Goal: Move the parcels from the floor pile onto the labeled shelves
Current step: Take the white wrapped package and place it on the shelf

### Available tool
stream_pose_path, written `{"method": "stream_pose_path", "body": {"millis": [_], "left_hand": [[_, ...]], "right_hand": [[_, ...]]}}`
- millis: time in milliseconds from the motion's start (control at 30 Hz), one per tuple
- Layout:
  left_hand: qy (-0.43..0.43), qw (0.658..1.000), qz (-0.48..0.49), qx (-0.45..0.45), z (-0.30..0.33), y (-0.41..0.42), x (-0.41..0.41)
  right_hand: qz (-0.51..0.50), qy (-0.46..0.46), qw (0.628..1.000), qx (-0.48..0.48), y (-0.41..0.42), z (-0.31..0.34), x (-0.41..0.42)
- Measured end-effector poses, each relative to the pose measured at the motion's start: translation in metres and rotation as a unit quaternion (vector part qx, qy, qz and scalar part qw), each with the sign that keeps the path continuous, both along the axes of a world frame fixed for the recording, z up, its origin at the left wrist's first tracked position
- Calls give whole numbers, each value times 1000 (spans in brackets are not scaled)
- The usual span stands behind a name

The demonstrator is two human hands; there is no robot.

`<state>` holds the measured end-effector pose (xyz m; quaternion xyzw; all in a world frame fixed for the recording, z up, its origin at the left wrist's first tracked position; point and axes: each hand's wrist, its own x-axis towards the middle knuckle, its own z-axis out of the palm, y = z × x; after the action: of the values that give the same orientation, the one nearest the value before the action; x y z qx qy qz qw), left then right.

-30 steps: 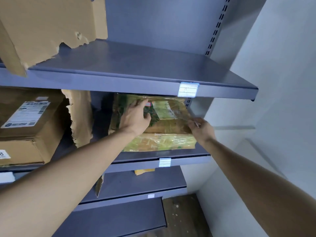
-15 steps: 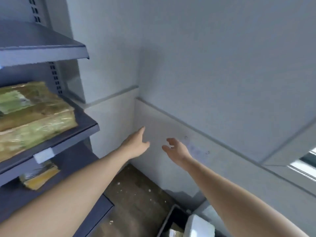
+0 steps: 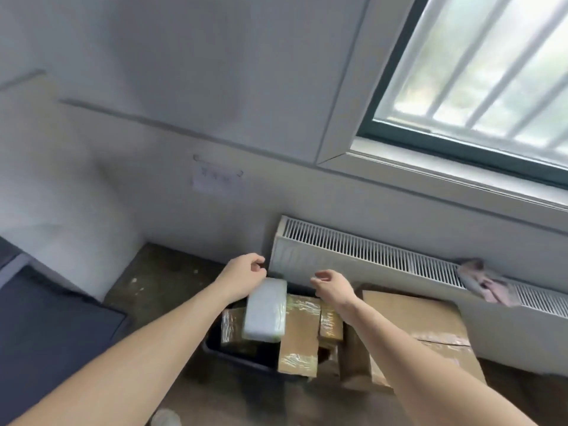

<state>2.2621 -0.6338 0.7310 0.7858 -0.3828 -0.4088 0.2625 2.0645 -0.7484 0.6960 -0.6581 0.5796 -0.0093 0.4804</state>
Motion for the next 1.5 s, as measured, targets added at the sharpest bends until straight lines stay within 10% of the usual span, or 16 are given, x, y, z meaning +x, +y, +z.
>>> {"method": "stream_pose_path", "body": {"millis": [500,1000,1500], "left_hand": [[28,995,30,87,-122,-19,-89],[-21,984,101,145,-400,-30,-9],[118,964,198,132,-455,-72,2]], "right_hand": [[-36,10,994,106,-3,-110,-66],[-85,41,975,201,-24,-395,-9],[-132,-11,983,124,-40,-426,80]]}}
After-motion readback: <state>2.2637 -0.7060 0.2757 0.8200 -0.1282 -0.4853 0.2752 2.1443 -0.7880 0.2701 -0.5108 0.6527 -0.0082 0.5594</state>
